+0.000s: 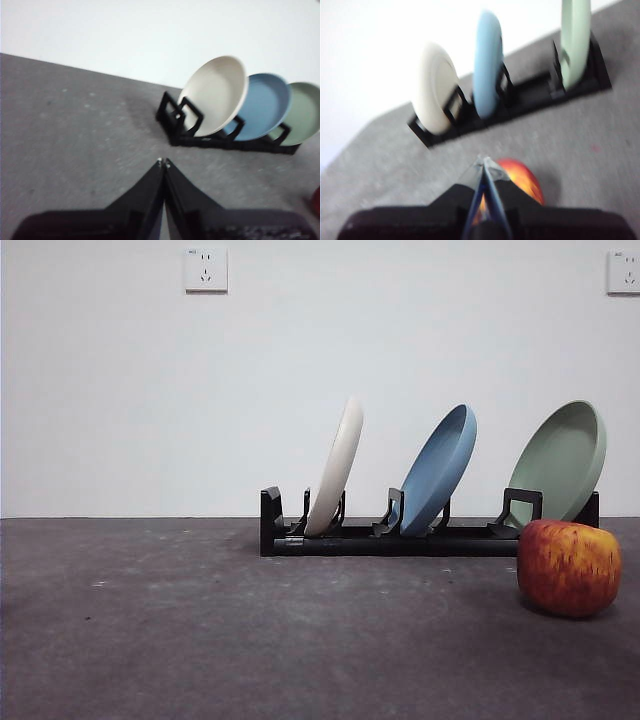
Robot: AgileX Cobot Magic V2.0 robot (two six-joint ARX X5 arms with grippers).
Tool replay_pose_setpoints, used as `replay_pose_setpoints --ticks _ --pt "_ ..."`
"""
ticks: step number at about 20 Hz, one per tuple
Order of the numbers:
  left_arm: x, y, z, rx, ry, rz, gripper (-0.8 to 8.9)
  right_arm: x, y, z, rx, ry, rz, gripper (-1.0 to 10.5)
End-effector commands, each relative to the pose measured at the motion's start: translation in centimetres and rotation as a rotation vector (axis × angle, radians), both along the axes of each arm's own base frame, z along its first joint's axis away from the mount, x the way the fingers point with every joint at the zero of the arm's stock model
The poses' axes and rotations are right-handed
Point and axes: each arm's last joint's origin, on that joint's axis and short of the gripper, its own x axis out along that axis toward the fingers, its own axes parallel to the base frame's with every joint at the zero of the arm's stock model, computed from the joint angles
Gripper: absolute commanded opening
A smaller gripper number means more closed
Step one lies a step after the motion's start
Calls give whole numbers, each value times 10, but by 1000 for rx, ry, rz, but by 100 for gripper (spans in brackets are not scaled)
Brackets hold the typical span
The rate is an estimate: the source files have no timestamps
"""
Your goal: Take the yellow plate from the plate rack,put the plate on the table,take the apple from the table,put the apple in the plate
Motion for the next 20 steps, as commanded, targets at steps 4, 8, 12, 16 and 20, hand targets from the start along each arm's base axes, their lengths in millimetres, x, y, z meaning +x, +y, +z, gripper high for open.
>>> replay_pose_setpoints --ticks 4,8,12,16,20 --pt "-8 -1 30 -17 3 -33 -6 -5 0 39 5 -13 2 -12" --pt "-10 -3 49 1 37 -119 -6 -6 1 62 -83 50 63 -12" --pt "-9 -5 66 35 75 -192 -6 -6 3 82 -195 138 143 -12" --pt "-7 -7 84 102 100 -281 -6 -3 4 101 -314 219 227 -12" --pt "-4 -9 98 145 136 -373 -6 -1 5 117 -421 297 294 -12"
